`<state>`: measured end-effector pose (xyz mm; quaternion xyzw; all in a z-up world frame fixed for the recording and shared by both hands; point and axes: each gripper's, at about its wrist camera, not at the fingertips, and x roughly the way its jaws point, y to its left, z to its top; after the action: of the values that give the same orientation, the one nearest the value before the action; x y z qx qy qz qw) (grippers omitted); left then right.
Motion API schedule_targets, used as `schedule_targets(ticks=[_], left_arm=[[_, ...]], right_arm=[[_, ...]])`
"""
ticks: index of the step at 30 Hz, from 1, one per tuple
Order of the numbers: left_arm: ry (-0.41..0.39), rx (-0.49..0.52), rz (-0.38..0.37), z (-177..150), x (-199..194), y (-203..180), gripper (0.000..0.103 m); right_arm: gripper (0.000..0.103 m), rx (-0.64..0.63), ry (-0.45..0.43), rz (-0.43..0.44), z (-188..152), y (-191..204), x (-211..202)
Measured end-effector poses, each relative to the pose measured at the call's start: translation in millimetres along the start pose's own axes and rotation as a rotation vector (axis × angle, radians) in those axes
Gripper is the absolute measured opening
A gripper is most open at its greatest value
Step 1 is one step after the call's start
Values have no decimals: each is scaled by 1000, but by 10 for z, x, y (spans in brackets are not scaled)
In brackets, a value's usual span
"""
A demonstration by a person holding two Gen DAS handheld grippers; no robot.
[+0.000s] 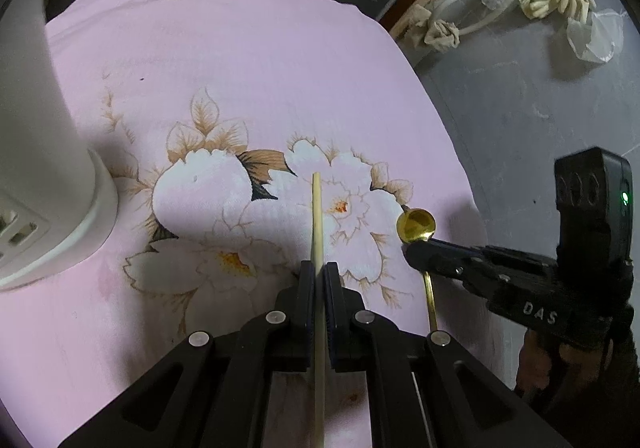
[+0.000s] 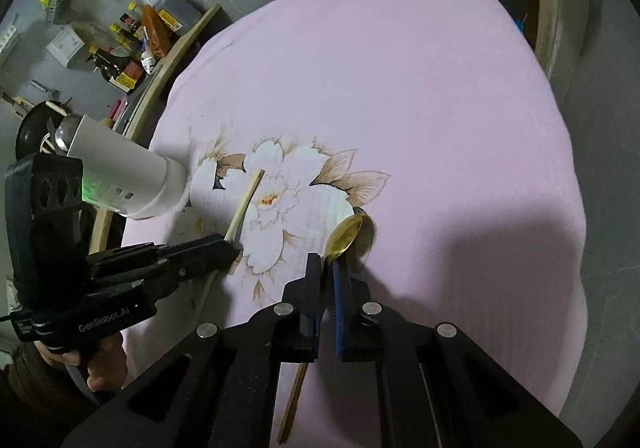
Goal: Organize utensils
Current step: 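Lift and carry the chopstick and gold spoon upright over the white caddy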
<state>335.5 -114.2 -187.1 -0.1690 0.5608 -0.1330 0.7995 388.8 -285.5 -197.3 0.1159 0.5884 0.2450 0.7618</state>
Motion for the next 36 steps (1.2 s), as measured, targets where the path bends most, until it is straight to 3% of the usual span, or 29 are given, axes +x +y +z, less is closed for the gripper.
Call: schedule_targets(ticks=[7, 12, 18, 25, 32, 36], left_arm=[[94, 29, -18, 135, 59, 4, 7], [61, 71, 51, 122, 47, -139, 5], [-96, 25, 3, -108, -301, -85, 5], [-364, 15, -49, -372, -1087, -96, 5], [-564, 60, 25, -340, -1827, -39, 5], [-702, 23, 58, -220, -2293, 192, 5]], right_arm=[[3, 19, -6, 3, 24, 13, 30], [3, 8, -89, -8, -86, 55, -148], [2, -16, -257, -34, -268, 114, -562], [2, -44, -472, -25, -393, 403, -984], [2, -173, -684, -29, -331, 1060, -1369], [2, -253, -773, 7, -214, 1511, -1520]])
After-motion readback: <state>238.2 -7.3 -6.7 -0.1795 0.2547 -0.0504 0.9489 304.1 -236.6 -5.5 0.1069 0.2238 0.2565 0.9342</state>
